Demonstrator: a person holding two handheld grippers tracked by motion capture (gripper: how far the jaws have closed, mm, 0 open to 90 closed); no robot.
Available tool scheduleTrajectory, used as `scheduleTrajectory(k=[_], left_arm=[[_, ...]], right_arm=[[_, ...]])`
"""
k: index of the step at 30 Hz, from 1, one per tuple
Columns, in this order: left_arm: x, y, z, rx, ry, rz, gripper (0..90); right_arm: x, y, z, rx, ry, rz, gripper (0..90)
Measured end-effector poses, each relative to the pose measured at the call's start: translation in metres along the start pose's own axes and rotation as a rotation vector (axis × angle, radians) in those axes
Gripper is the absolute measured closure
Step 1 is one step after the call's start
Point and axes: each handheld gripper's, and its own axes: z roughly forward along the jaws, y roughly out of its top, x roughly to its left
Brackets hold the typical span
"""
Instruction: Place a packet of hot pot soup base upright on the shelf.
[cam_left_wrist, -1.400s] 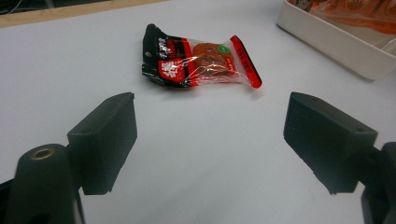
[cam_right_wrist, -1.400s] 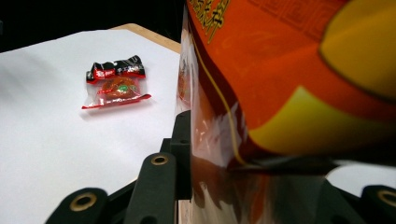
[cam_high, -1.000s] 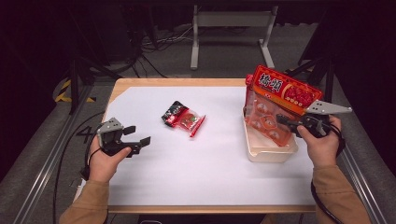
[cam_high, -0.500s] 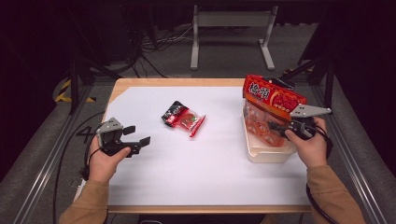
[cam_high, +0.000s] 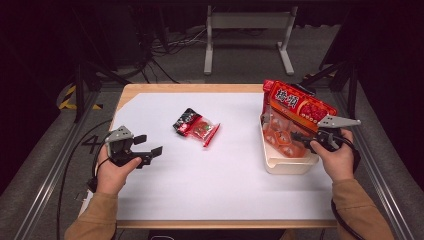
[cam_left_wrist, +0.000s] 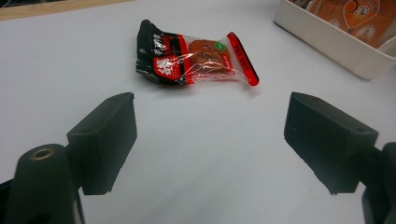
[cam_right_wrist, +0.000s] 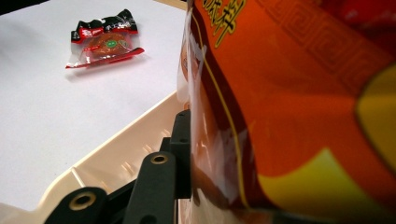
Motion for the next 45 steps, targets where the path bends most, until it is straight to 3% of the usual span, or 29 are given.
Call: scheduleTrajectory(k=[5,9,15,28,37,45], left_arm=[[0.002,-0.001,-0.002,0.001,0.001,-0.002,18.2],[0.003,-0.002,-0.002,0.000,-0.001,-0.011,18.1],[0.002,-0.001,-0.001,0.000,-0.003,-0.005,18.1],[0.001,0.001,0.003,0.003,-0.015,-0.002,18.0],[0.001,0.003,0.008,0.007,-0.023,0.003,17.8],[0.000,0.004,0.009,0.007,-0.030,-0.002,17.7]], right_arm=[[-0.001,0.003,-0.001,0.007,-0.014,0.002,64.2],[-0.003,0.005,-0.006,-0.039,-0.033,0.016,42.8],[-0.001,0.004,-0.013,-0.065,-0.067,0.017,26.9],[0.010,-0.005,-0.043,-0.102,-0.119,0.018,22.8],[0.022,-0.021,-0.068,-0.104,-0.162,0.019,22.1],[0.039,-0.020,-0.081,-0.111,-0.121,-0.004,21.8]])
